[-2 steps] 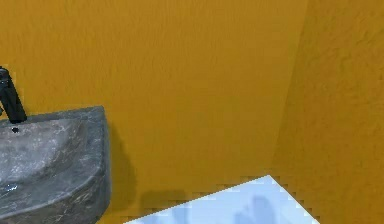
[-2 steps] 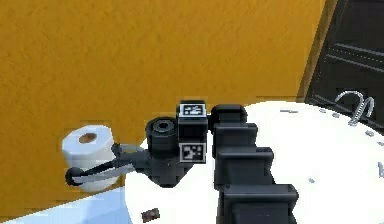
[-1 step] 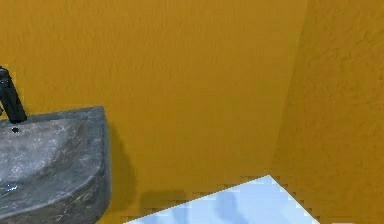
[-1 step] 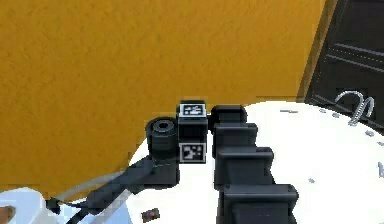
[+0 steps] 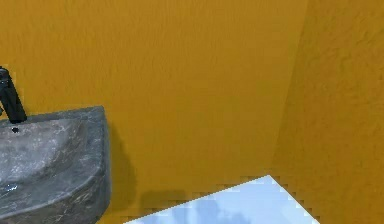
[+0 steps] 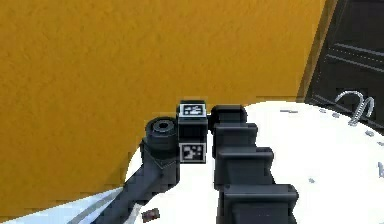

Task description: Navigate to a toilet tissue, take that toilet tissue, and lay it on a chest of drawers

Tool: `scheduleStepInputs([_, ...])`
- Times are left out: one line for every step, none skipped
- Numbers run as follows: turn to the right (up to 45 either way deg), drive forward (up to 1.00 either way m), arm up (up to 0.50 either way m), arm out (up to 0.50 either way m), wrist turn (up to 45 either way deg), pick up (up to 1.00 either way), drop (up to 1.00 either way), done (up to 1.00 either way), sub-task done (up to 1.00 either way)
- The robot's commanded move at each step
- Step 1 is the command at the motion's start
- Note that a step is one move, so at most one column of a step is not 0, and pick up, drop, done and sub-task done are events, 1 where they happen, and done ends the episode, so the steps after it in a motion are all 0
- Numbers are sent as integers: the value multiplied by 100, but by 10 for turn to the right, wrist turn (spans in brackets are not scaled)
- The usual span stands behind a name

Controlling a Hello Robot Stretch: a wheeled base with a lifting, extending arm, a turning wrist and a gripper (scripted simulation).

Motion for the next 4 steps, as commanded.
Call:
scheduleStepInputs([0, 0, 0, -10, 0, 0, 0, 0, 0])
scheduleStepInputs([-450, 0, 0, 0, 0, 0, 0, 0, 0])
scheduleStepInputs([-450, 0, 0, 0, 0, 0, 0, 0, 0])
scheduleStepInputs([-330, 0, 0, 0, 0, 0, 0, 0, 0])
